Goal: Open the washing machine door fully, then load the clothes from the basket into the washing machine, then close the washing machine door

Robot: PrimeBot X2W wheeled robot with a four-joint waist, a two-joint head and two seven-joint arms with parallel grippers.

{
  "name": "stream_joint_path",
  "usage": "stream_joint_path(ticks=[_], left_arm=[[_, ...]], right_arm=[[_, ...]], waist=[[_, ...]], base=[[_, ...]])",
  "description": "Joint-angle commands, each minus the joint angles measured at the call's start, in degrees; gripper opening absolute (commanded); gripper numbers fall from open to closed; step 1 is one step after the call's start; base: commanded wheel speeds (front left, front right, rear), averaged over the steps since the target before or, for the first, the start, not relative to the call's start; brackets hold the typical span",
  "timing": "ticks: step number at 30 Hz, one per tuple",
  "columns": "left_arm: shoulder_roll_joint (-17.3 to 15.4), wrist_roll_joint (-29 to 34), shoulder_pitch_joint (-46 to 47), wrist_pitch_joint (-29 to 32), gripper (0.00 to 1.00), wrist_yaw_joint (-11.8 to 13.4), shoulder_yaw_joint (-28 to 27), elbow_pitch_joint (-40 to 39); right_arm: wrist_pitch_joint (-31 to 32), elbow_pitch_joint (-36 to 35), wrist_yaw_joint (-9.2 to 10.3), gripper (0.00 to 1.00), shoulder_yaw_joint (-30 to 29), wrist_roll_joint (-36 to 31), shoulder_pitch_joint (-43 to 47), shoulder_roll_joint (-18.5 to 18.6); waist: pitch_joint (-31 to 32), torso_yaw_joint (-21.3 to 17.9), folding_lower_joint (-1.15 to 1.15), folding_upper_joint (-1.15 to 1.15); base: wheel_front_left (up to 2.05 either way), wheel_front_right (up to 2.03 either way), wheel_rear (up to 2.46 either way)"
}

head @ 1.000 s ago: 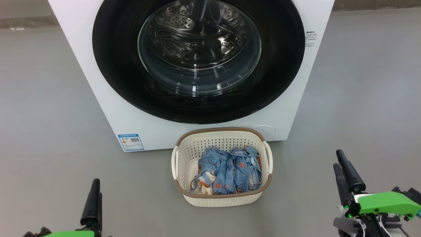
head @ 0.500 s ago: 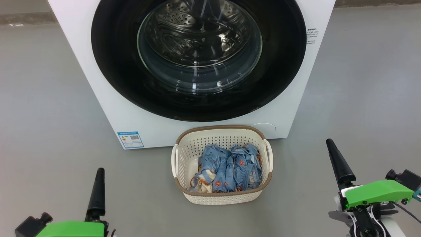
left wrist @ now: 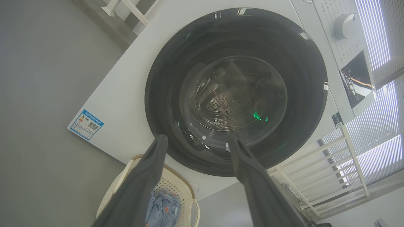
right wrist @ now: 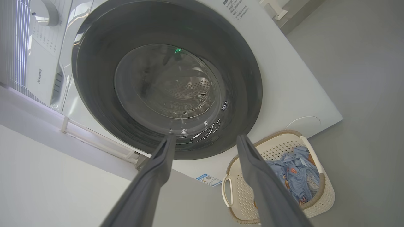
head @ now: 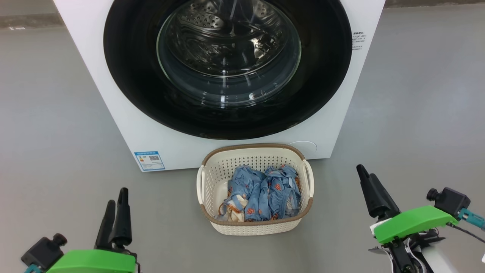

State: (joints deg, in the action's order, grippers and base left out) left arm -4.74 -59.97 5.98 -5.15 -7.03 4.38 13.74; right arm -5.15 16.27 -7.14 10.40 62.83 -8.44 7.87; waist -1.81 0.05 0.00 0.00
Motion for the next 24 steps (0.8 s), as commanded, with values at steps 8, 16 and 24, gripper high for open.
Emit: stream_joint_path(ticks=[8, 16, 24], left_arm=[[-0.5, 9.5, 3.6, -2.0, 1.0, -0.3, -0.7, -0.7], [-0.3, 15.3, 4.4, -3.3, 1.0, -0.3, 0.0, -0.4], [-0.4, 20.4, 5.1, -4.7, 1.0, -0.3, 0.3, -0.3]], right_arm=[[-2.0, 0.4, -0.23, 1.0, 1.2, -9.0, -4.5, 0.7], [-3.3, 1.2, -0.25, 1.0, 1.7, -15.5, -5.3, 0.4], [-4.7, 1.2, -0.27, 1.0, 3.3, -20.2, -6.2, 0.8]], waist=[[-0.2, -0.1, 0.0, 0.0], [-0.6, 0.0, 0.0, 0.0], [-0.8, 0.1, 0.0, 0.0]], base=[[0.0, 0.0, 0.0], [0.0, 0.0, 0.0], [0.0, 0.0, 0.0]])
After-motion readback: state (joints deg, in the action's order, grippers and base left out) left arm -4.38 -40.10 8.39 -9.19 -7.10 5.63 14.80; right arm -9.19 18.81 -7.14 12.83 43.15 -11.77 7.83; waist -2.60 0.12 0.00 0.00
